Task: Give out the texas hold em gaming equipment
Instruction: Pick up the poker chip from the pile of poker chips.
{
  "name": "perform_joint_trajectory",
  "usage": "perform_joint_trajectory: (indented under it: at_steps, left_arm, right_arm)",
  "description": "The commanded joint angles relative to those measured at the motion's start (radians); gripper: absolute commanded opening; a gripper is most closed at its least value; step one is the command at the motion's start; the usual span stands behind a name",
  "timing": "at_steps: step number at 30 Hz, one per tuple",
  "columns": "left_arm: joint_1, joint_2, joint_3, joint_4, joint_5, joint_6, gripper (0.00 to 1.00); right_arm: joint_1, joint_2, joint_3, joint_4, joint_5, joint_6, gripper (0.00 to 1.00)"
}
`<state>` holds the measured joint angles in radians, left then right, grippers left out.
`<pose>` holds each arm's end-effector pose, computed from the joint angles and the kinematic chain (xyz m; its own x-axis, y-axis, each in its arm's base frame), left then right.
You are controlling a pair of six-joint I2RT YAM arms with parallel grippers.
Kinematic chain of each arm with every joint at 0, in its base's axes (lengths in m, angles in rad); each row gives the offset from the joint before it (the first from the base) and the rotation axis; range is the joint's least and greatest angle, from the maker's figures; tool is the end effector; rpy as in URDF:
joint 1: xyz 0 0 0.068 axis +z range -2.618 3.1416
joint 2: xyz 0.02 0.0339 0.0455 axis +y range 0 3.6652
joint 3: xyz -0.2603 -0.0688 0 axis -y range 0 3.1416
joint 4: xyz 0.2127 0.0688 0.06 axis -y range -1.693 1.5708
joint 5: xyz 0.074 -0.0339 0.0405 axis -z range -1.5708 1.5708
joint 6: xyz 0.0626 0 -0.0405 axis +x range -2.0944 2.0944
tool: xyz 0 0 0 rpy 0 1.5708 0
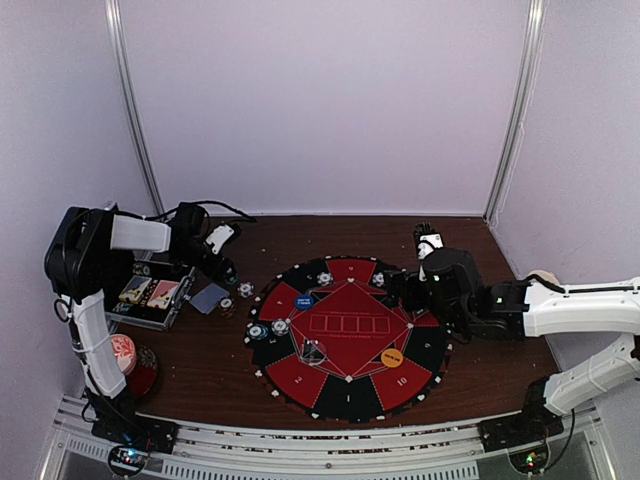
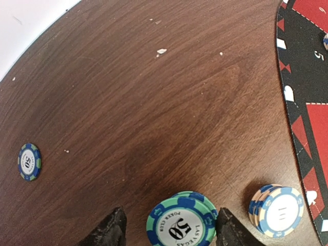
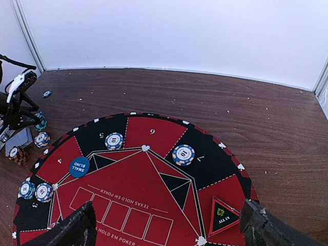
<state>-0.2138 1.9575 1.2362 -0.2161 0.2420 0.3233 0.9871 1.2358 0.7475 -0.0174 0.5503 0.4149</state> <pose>0.3851 -0.0990 0.1505 -0.6374 0.4540 -0.6226 0.5770 0.8167 0.0049 0.1716 0.2004 0.2508 -0.4294 -0.0267 -0.9027 -0.3125 0.9422 0.1208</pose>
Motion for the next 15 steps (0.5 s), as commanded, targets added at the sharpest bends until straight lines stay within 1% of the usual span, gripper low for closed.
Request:
perform_joint_trajectory:
  at_steps: [1,4,11,15]
  left_arm:
    - [0.01,0.017,0.026,-0.008,0.022,0.007,0.58]
    - [0.01,0.017,0.026,-0.012,0.03,0.009,0.54]
    - [0.01,0.016,0.025,-0.018,0.035,0.01,0.55]
    - [0.011,0.018,0.026,-0.021,0.033,0.01,0.54]
  right_arm:
    - [0.006,0.007,0.027,0.009,0.02,-0.007,0.98]
    - [0.006,0.008,0.026,0.01,0.02,-0.007,0.98]
    - [0.006,0.007,0.027,0.008,0.02,-0.008,0.98]
    - [0.006,0.006,0.027,0.008,0.02,-0.006,0.98]
